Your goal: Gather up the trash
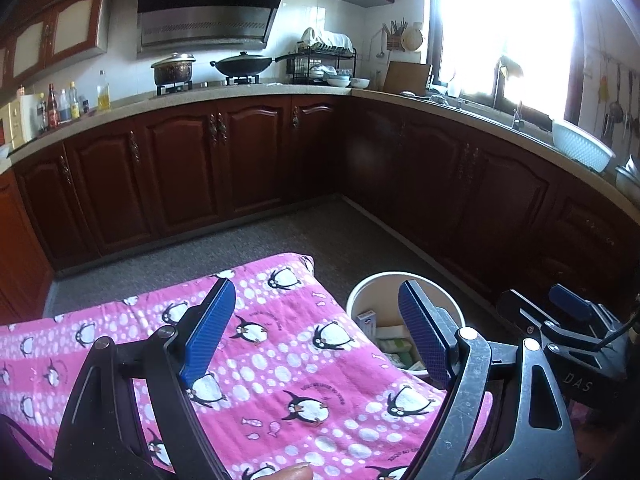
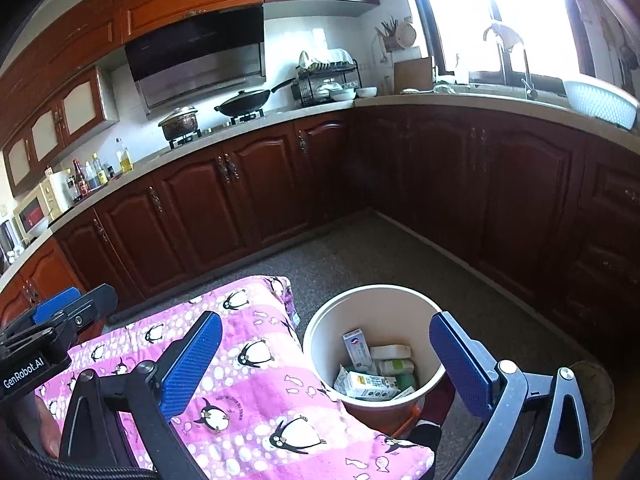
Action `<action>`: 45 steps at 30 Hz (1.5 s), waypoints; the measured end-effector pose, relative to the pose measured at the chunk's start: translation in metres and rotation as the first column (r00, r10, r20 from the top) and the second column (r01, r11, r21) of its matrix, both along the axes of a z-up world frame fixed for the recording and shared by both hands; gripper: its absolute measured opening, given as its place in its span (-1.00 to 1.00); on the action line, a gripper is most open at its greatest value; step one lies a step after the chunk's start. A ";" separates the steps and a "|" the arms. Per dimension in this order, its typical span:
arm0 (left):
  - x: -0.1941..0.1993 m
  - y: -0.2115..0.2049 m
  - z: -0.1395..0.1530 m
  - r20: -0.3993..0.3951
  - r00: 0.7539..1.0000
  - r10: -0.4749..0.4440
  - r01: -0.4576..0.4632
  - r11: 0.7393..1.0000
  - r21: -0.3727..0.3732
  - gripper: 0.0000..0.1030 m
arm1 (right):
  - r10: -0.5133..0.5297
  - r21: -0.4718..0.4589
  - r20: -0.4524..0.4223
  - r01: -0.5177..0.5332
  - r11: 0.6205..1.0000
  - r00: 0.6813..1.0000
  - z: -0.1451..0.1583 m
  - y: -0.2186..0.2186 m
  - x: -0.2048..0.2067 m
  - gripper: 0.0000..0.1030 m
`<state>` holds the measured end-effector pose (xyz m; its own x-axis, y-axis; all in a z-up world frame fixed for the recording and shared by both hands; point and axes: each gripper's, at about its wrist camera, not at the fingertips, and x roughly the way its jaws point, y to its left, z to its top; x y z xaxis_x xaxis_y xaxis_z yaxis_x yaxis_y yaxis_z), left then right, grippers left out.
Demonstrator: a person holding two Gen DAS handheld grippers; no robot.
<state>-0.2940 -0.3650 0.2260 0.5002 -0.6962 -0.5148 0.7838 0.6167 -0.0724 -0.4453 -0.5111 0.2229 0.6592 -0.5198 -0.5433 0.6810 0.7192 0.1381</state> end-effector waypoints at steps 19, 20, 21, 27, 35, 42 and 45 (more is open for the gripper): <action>0.000 0.002 -0.001 0.014 1.000 0.016 -0.016 1.000 -0.007 0.62 | -0.003 -0.016 0.001 0.003 1.000 1.000 0.005 0.005 0.003 0.99; 0.000 0.002 -0.001 0.014 1.000 0.015 -0.015 1.000 -0.007 0.62 | -0.004 -0.016 0.001 0.004 1.000 1.000 0.005 0.005 0.003 0.99; 0.000 0.002 0.000 0.015 1.000 0.015 -0.014 1.000 -0.008 0.62 | -0.003 -0.016 -0.001 0.003 1.000 1.000 0.005 0.005 0.004 0.99; 0.000 0.002 0.000 0.022 1.000 0.020 -0.020 1.000 -0.008 0.62 | 0.001 -0.017 -0.007 -0.001 1.000 1.000 0.006 0.005 0.006 0.99; -0.001 0.002 0.000 0.019 1.000 0.023 -0.023 1.000 -0.008 0.62 | 0.009 -0.020 -0.022 -0.010 1.000 1.000 0.006 0.004 0.008 0.99; -0.002 0.001 0.000 0.023 0.999 0.026 -0.026 1.000 -0.010 0.62 | 0.012 -0.020 -0.026 -0.013 1.000 1.000 0.004 0.004 0.009 0.99; -0.001 0.002 0.000 0.019 1.000 0.023 -0.023 1.000 -0.011 0.62 | 0.017 -0.020 -0.028 -0.018 1.000 0.999 0.004 0.004 0.010 0.99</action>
